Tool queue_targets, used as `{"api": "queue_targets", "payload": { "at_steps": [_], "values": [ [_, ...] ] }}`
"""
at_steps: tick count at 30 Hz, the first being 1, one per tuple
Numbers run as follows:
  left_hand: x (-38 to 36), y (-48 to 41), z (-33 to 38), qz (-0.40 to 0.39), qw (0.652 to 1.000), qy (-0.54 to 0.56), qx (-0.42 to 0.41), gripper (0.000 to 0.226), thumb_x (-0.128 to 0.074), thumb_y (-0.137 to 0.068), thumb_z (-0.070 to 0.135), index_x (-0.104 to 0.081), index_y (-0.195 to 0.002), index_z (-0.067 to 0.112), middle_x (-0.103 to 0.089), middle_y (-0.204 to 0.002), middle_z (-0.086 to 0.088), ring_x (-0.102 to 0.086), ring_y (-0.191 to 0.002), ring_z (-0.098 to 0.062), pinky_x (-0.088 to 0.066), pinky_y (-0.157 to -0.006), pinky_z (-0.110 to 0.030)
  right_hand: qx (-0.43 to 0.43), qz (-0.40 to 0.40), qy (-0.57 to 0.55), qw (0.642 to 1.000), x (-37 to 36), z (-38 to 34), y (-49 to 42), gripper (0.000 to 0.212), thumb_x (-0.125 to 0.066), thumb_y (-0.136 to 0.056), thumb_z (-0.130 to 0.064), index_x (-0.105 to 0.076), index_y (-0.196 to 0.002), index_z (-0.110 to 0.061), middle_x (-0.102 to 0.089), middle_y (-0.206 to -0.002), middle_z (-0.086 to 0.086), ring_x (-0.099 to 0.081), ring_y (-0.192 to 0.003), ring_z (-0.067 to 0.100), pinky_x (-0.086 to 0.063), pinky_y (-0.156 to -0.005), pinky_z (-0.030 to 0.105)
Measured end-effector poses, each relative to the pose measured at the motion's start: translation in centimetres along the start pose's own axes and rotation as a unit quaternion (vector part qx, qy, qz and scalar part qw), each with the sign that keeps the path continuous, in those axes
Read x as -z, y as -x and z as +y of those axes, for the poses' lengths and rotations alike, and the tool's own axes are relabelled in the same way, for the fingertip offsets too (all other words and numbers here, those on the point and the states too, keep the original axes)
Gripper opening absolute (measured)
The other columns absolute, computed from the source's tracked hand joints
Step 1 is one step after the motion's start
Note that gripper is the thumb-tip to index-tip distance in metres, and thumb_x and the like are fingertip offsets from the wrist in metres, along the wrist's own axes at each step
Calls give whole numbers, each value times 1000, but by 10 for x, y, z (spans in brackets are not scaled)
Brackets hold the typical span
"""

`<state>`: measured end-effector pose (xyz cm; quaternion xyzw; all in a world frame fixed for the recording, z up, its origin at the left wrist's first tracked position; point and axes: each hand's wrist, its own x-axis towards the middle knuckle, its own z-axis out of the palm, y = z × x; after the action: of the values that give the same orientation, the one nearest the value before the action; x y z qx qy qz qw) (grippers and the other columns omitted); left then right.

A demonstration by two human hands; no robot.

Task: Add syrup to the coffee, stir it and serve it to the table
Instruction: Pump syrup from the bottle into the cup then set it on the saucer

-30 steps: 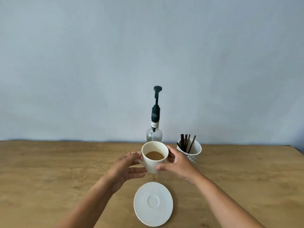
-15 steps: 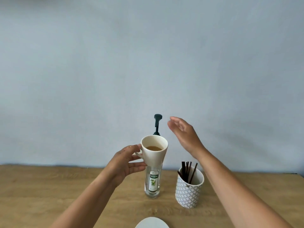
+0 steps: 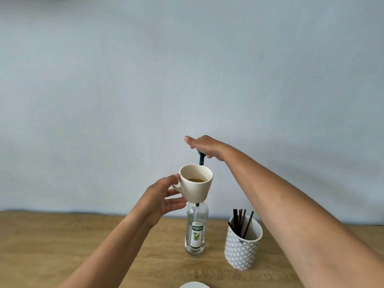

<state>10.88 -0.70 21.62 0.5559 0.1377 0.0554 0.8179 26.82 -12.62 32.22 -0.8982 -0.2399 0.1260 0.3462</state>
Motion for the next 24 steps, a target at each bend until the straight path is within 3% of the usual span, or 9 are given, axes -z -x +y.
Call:
{"api": "queue_targets", "payload": {
  "at_steps": [5,12,24],
  "values": [
    [-2,-3,1,1,1000,6,2,18,-71,-89,31,-69,-96,15,-66,-118,-28,-76,-85,-41,-66,-70,-40,-13,-30,26,999,-4,1,-6,67,-40,-87,-69,-60,-120,-13,-58,-119,9,-56,-109,28,-43,-98,42],
    [-5,-8,0,-7,1000,13,13,19,-72,-88,34,-69,-93,16,-68,-116,-28,-76,-86,-42,-65,-73,-42,-23,-23,22,999,-8,6,-10,38,-46,-93,-43,-62,-114,-15,-69,-107,9,-60,-96,26,-44,-89,40],
    [-5,-13,2,-6,1000,18,13,23,-72,-88,36,-66,-94,14,-68,-114,-27,-76,-83,-40,-65,-68,-40,-26,-16,11,999,-15,9,-16,29,-47,-94,-28,-67,-112,-17,-70,-105,8,-60,-96,22,-44,-76,34]
  ]
}}
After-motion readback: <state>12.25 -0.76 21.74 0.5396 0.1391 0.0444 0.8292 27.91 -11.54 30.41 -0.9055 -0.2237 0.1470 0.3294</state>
